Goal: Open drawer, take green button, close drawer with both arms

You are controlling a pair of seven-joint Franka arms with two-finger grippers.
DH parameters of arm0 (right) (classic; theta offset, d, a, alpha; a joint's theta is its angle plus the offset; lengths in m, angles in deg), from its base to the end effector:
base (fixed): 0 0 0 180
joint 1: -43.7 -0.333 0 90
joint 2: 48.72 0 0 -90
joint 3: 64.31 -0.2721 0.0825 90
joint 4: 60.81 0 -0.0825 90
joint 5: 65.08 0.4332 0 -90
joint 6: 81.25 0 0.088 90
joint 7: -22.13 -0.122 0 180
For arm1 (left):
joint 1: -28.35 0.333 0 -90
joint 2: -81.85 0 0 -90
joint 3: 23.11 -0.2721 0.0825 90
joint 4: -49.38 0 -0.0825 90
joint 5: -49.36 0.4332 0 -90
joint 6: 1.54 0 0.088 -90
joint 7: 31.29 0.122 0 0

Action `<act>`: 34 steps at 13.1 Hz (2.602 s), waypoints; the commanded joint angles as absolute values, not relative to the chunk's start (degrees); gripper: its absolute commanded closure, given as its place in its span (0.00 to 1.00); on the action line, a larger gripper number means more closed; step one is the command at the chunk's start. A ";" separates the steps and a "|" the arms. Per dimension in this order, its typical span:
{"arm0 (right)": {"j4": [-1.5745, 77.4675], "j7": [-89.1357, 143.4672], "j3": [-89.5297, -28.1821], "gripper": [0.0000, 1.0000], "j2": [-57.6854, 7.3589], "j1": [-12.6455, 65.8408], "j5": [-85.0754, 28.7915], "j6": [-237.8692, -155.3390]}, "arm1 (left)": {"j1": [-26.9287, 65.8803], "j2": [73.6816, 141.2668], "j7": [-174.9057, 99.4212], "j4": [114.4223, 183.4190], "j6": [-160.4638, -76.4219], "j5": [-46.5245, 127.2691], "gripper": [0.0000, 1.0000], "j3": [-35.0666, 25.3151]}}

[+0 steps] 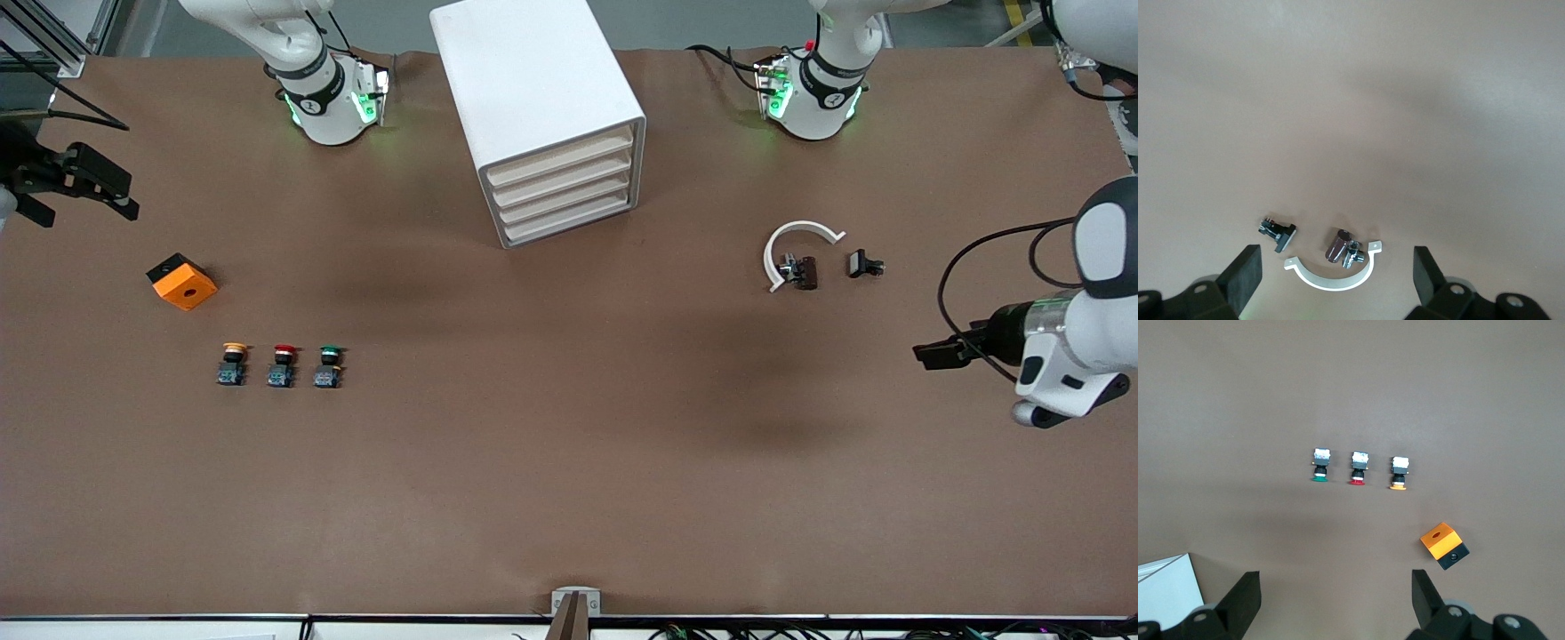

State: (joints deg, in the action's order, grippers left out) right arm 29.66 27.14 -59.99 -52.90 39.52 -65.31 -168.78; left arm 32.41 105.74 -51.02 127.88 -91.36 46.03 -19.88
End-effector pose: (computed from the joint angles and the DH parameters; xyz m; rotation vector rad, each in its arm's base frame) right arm 0.5801 -0.0033 0.6006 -3.1381 -0.1333 -0.0337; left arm 0.6858 0.0076 0.3985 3.0255 0.5621 -0.3539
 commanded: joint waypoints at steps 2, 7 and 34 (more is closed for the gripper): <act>28.31 27.58 -60.09 0.00 -52.41 39.48 -65.16 -168.00 | 32.74 98.92 -45.90 129.19 -90.49 47.34 0.00 -19.25; 28.40 27.58 -60.09 0.00 -52.41 39.48 -65.16 -168.00 | 34.75 92.41 -30.42 129.01 -90.31 48.31 0.00 -19.07; 28.31 27.58 -60.09 0.00 -52.41 39.48 -65.16 -168.00 | 32.04 71.31 -27.87 151.60 -97.34 48.66 0.00 -18.54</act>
